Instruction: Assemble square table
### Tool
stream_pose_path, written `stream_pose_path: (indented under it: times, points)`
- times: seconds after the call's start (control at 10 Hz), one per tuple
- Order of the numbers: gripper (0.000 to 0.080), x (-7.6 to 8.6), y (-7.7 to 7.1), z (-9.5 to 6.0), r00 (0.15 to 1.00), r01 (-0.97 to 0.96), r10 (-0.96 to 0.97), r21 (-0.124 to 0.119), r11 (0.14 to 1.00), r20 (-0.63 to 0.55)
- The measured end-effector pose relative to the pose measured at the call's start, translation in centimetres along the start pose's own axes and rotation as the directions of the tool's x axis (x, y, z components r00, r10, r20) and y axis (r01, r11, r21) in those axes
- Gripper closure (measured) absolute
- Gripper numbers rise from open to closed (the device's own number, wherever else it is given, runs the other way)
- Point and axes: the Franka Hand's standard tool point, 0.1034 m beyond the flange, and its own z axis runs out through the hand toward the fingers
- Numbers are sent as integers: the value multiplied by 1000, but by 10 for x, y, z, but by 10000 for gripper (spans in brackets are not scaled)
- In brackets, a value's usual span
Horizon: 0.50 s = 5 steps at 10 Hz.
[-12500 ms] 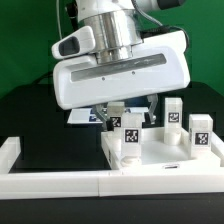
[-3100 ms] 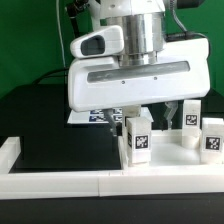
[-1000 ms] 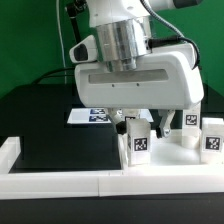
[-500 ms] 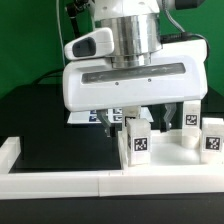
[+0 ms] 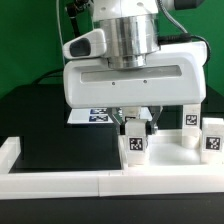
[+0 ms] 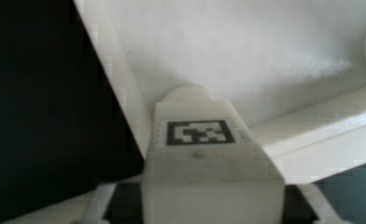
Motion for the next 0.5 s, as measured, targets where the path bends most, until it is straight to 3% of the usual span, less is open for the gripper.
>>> stream_pose_path:
  times: [0.3,0.4,0.5]
  points:
    - [509,1,3,0,914,-405,404,31,914,21]
    - [509,2,6,0,827,-563,561,50,825,46]
    - [509,0,5,0,722,-691,688,48,721,74]
